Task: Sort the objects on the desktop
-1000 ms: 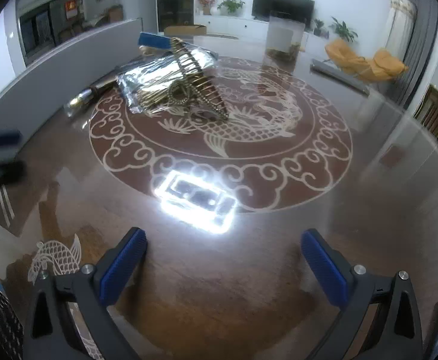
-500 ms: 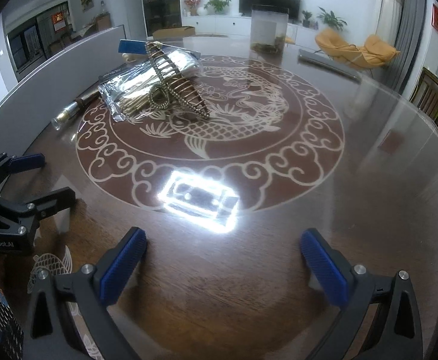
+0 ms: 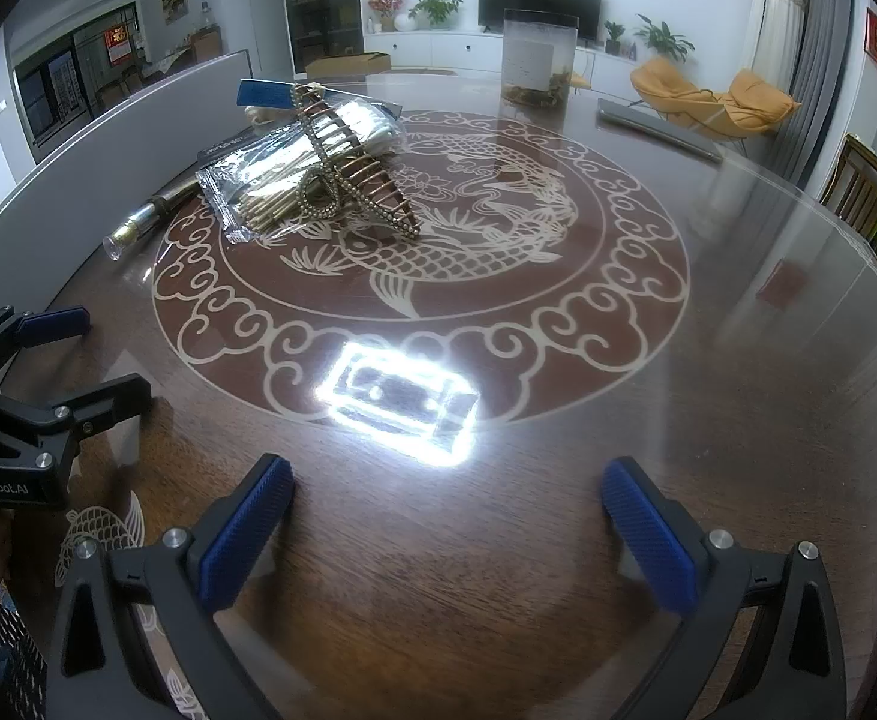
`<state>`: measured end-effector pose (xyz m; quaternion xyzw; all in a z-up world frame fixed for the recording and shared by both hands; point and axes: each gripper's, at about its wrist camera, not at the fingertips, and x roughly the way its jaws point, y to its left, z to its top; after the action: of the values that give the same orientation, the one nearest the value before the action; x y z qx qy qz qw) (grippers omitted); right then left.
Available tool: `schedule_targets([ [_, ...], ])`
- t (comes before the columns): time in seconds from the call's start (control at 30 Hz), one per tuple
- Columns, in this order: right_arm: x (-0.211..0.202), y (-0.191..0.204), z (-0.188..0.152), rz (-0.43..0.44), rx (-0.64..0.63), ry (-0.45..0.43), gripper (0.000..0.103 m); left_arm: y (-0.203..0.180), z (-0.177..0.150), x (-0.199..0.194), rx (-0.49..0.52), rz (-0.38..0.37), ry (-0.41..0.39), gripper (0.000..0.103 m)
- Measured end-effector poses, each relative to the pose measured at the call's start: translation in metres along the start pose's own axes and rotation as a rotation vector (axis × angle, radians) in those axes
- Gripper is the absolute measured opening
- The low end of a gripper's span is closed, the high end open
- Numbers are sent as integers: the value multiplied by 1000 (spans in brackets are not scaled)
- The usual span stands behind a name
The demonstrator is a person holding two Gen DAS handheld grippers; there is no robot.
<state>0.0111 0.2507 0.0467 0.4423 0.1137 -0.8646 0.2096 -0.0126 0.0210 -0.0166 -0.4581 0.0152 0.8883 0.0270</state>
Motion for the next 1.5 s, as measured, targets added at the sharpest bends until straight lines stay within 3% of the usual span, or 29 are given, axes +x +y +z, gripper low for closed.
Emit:
schedule_targets([
  [1.0, 0, 0, 0, -3, 4, 0, 103, 4, -1, 0, 0, -4, 3, 103],
  [1.07, 0, 0, 0, -3, 4, 0, 103, 10, 2, -2, -15, -42, -3, 103],
  [1.17, 0, 0, 0, -3, 4, 0, 103, 36, 14, -10, -97, -31, -34, 103],
  [1.27, 0, 0, 0, -3, 4, 0, 103, 58, 33, -1, -165, -39, 17, 103],
  [1.5, 0, 0, 0, -3, 4, 0, 103, 79, 62, 37, -184, 25, 75, 103],
])
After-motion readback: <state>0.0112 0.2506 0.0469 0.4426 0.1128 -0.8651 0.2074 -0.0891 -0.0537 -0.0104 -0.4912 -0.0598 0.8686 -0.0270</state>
